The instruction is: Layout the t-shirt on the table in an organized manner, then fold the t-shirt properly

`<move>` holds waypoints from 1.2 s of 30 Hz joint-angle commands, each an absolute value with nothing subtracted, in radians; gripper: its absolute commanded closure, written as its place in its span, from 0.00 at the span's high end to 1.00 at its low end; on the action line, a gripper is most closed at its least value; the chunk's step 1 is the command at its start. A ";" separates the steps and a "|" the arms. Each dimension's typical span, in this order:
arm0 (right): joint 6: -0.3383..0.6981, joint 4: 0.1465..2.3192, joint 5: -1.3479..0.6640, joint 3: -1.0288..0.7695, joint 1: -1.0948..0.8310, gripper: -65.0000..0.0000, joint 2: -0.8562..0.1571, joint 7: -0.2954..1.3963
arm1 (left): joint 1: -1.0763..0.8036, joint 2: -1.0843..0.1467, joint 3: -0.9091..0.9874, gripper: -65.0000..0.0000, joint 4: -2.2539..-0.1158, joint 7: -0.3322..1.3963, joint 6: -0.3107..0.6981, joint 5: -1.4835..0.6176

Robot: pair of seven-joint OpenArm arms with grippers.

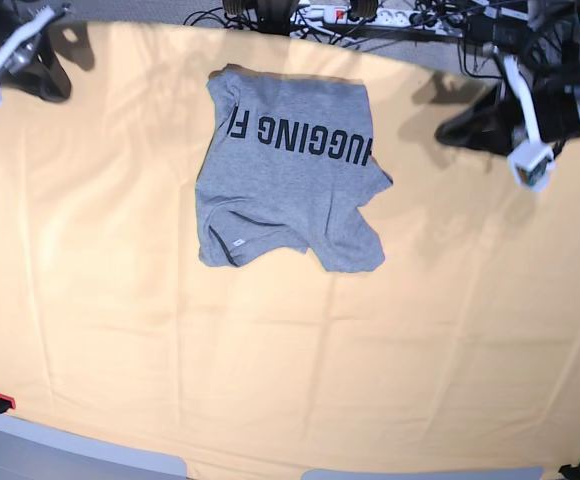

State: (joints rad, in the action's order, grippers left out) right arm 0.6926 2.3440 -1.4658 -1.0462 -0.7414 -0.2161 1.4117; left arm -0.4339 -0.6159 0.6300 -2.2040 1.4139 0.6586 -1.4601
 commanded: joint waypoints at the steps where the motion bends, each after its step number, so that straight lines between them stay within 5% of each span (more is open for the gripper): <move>1: 0.698 2.356 -1.484 -1.078 -0.782 0.00 -0.225 1.396 | -0.474 -0.635 0.654 0.00 -2.239 1.396 0.658 -1.484; 12: 0.698 2.356 -1.484 -1.169 -1.119 0.00 -0.172 1.396 | -1.016 -0.659 0.797 0.00 -2.325 1.396 0.673 -1.484; 19: 0.698 2.057 -1.484 -1.023 -1.214 0.00 -0.199 1.396 | -1.243 -0.659 0.774 0.00 -2.186 1.396 0.694 -1.388; 25: 0.698 1.753 -1.463 -0.779 -1.189 0.00 -0.289 1.396 | -1.233 -0.659 0.578 0.00 -1.922 1.361 0.677 -1.242; 31: 0.698 1.525 -1.187 -0.596 -1.065 0.00 -0.303 1.385 | -1.055 -0.602 0.369 0.00 -1.617 1.331 0.677 -1.147; 36: 0.698 1.355 -0.954 -0.461 -0.966 0.00 -0.302 1.175 | -0.872 -0.534 0.260 0.00 -1.369 1.249 0.677 -1.050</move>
State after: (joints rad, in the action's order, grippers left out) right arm 0.6930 1.3457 -0.9375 -0.4530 -0.9455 -0.2939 1.1591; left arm -0.8547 -0.5186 0.2523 -1.3605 1.2381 0.6724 -1.0428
